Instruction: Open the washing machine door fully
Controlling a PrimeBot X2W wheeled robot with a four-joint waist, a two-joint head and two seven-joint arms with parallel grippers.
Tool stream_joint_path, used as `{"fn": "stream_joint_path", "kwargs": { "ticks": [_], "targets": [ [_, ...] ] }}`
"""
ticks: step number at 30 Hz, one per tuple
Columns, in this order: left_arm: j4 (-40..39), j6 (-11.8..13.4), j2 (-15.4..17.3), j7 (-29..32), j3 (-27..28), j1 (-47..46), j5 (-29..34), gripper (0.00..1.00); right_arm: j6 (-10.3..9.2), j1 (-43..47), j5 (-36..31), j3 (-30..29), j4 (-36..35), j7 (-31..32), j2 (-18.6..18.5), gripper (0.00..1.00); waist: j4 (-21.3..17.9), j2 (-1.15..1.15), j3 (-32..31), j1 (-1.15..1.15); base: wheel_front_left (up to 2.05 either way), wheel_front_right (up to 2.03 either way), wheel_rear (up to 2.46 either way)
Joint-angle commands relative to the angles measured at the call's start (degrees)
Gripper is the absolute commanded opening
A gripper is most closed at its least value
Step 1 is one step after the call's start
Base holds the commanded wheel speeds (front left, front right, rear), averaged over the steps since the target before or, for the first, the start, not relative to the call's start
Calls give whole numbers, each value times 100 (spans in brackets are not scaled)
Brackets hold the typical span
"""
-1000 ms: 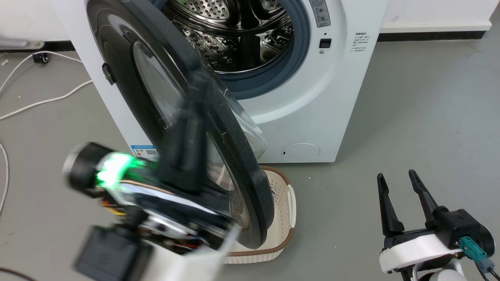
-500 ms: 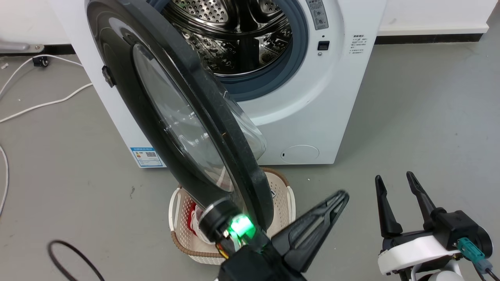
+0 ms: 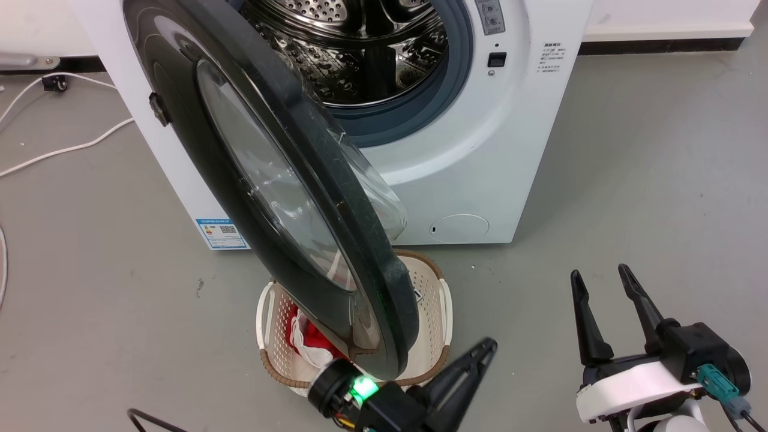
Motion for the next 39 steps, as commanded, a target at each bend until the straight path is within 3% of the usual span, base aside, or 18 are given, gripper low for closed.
{"fn": "stream_joint_path", "kwargs": {
  "ticks": [1,23,39],
  "targets": [
    [47,55,-29,-65,51,-120,38,0,-4,-61,-7,2,19,-15,18,100,-6,0,5,0,0,0,0],
    [1222,599,-307,-672,453,-944,-206,0,-4,-173,149,92,174,-25,19,100,-56,0,133,0,0,0,0],
    [1044,938,-2,-469,701,-642,-316,0,-4,-210,251,130,252,-30,18,100,-31,0,122,0,0,0,0]
  ]
}}
